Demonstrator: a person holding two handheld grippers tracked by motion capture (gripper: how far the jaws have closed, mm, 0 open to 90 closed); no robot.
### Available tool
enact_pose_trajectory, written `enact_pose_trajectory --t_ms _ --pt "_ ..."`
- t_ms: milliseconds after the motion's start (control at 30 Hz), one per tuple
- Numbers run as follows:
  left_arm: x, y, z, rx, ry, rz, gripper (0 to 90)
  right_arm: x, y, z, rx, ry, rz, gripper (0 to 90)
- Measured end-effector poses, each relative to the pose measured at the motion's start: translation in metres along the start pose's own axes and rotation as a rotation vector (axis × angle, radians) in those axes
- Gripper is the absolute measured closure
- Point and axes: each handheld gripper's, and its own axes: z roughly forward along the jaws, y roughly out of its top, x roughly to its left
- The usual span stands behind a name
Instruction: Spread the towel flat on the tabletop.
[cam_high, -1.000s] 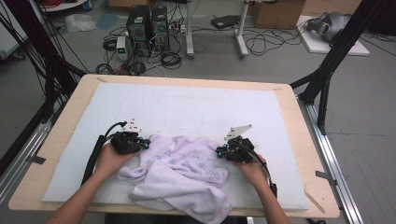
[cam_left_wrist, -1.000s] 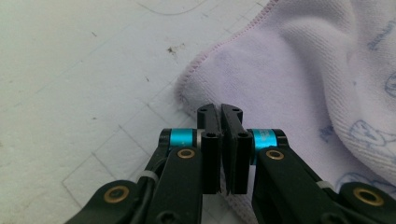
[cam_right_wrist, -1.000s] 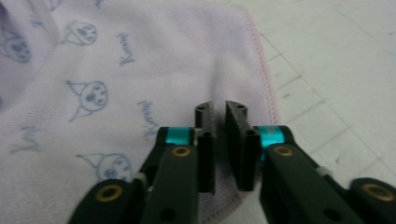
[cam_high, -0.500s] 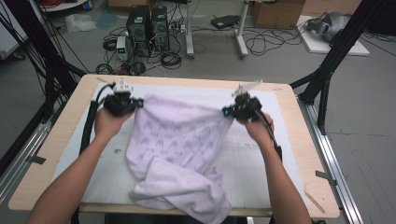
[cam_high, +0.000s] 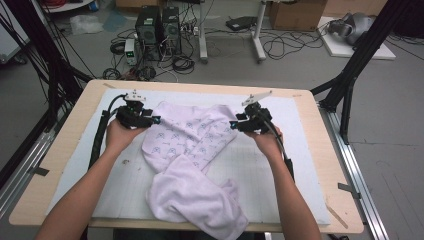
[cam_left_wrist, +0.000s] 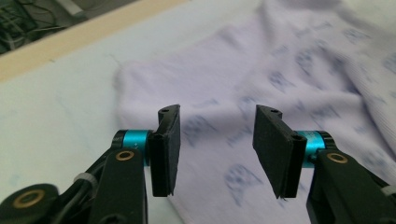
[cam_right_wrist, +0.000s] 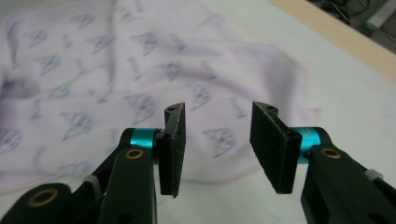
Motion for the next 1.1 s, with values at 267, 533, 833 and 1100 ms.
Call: enact_pose_trajectory --t_ms 267,533,833,1100 --pt "-0.045 -0.043 -0.024 -0.014 -0.107 0.059 49.4 0.062 -0.031 -0.001 -0.018 0.125 -0.072 55.6" --pt "-0.057 -0.071 -0.018 0.033 -0.186 0.054 57.3 0.107 -0.034 0.017 0.049 0.221 -0.189 62.5" --pt "-0.066 -0.072 -0.01 0.067 -0.166 0.113 69.4 0.116 -0.041 0.048 0.052 0.246 -0.163 67.7" --pt "-0.059 -0.072 -0.018 0.047 -0.143 0.101 87.4 0.116 -0.039 0.042 0.083 0.244 -0.202 89.0"
